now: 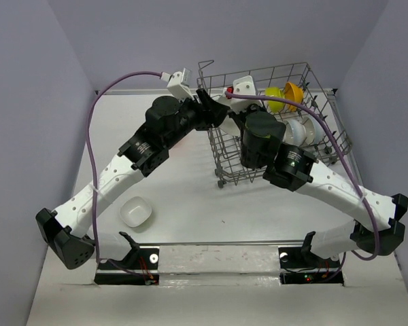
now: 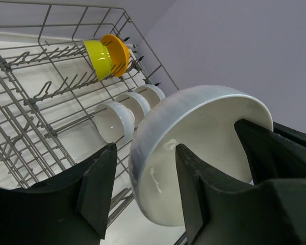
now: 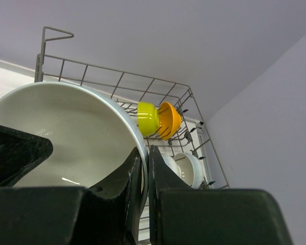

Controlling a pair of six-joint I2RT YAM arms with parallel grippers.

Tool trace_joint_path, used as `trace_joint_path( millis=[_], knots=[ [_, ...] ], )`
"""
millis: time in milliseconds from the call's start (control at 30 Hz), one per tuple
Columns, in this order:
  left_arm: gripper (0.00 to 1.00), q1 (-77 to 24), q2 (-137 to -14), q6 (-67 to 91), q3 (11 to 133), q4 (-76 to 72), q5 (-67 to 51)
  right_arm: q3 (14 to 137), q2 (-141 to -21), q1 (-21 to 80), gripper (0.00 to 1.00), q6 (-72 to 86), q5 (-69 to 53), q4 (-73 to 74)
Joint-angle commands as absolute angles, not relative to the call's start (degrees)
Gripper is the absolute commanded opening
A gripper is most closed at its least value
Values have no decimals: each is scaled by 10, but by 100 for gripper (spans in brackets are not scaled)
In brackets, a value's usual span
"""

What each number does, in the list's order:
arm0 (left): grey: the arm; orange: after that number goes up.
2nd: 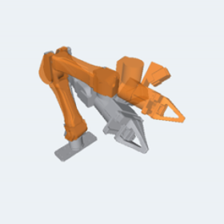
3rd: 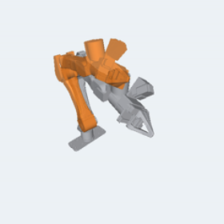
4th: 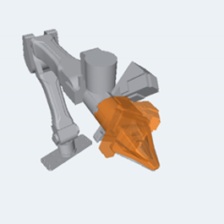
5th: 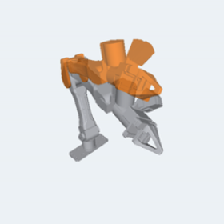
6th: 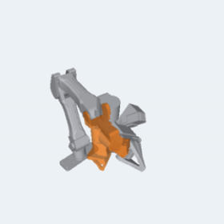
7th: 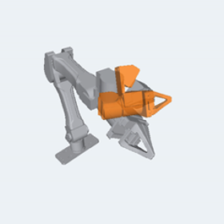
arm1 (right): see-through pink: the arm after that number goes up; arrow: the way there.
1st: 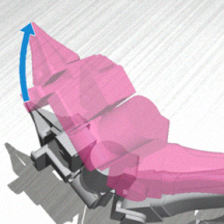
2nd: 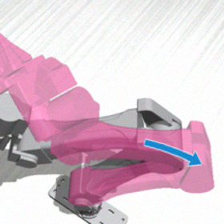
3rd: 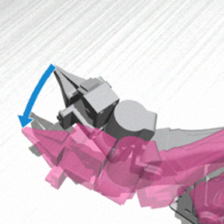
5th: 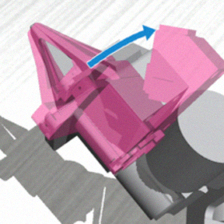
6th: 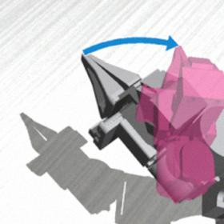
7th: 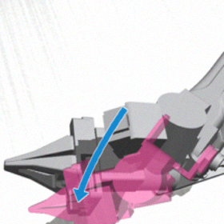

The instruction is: Load the bowls into the dish rack

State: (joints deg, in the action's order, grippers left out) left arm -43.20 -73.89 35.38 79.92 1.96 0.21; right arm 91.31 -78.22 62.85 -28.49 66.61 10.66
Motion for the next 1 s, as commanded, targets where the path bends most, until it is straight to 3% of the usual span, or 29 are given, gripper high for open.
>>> trace_joint_path(
  millis=[0, 167, 333, 800, 967],
  knots=[
    [54, -440, -744, 349, 829, -10, 11, 954, -785, 637, 1, -276, 660, 80],
    [35, -441, -747, 347, 831, -8, 10, 964, -793, 637, 1, -278, 658, 80],
    [0, -444, -746, 346, 834, -4, 11, 972, -804, 637, 1, -278, 665, 82],
    [0, -466, -730, 352, 829, -29, 47, 1042, -821, 637, 1, -165, 749, 188],
    [0, -469, -720, 360, 821, -40, 56, 1049, -814, 637, 7, -138, 775, 200]
  ],
)
